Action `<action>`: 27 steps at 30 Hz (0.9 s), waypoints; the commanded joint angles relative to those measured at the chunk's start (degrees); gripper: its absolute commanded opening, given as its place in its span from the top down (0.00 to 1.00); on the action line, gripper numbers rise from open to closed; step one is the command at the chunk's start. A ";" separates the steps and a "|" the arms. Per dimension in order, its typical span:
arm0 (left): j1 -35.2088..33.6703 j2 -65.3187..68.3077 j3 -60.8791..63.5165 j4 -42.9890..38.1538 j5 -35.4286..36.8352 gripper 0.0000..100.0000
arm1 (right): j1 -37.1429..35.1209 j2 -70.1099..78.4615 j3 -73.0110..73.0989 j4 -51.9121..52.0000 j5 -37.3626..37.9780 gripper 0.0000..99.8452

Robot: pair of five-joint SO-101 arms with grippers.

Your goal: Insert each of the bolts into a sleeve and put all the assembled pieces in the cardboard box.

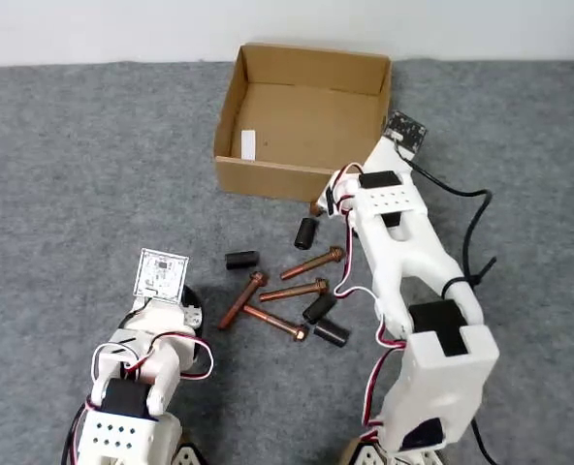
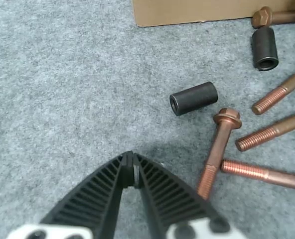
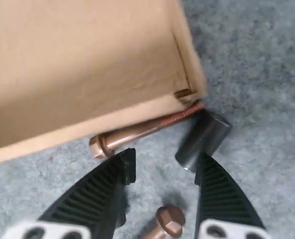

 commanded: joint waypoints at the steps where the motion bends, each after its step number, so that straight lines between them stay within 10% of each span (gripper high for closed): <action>1: -0.35 -0.35 -0.40 0.26 -0.09 0.99 | 2.24 0.31 -1.49 0.04 -0.53 0.82; 27: -0.35 -0.35 -0.40 0.26 -0.09 0.99 | 4.53 10.51 -8.79 6.90 -0.53 0.88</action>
